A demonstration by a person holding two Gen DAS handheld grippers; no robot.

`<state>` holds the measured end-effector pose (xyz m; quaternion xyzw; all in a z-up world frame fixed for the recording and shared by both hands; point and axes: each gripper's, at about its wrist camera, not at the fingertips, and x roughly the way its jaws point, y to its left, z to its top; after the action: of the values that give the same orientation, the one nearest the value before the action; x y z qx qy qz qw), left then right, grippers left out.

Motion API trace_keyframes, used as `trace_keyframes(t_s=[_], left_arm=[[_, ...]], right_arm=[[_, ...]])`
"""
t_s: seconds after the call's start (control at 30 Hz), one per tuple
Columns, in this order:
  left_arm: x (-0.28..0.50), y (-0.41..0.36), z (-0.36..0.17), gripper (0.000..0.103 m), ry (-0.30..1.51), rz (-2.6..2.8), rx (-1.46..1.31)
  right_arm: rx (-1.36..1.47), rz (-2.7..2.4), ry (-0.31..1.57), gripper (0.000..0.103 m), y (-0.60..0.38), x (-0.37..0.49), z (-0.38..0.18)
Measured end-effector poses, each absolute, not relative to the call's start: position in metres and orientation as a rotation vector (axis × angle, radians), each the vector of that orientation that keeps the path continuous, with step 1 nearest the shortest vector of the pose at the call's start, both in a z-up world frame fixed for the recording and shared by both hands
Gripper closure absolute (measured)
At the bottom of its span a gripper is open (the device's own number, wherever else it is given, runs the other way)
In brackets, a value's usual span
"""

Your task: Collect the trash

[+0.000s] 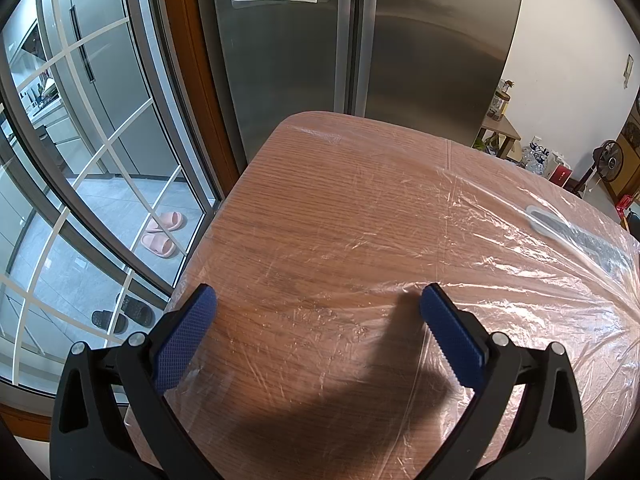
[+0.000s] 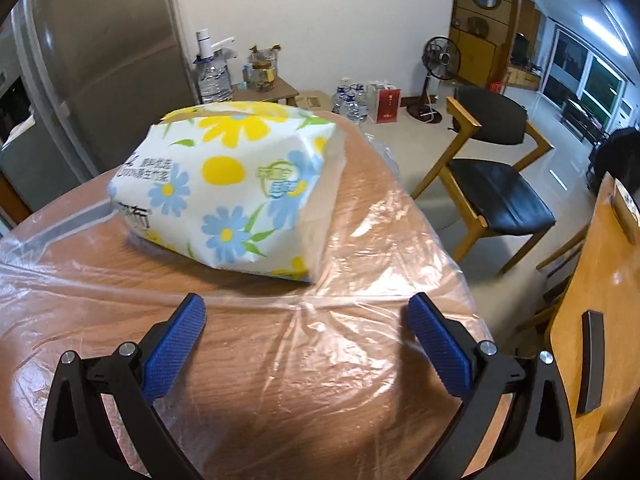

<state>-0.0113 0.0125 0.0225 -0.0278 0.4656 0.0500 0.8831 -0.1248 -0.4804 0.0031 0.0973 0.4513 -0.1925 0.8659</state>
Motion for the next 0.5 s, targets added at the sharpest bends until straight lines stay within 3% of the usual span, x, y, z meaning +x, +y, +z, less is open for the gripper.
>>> trace_keyframes(t_s=[0.5], left_arm=[[-0.011, 0.0127, 0.0219, 0.001, 0.969, 0.104, -0.058]], right_arm=[[0.2, -0.4, 0.947, 0.004, -0.4767, -0.1235, 0.0035]])
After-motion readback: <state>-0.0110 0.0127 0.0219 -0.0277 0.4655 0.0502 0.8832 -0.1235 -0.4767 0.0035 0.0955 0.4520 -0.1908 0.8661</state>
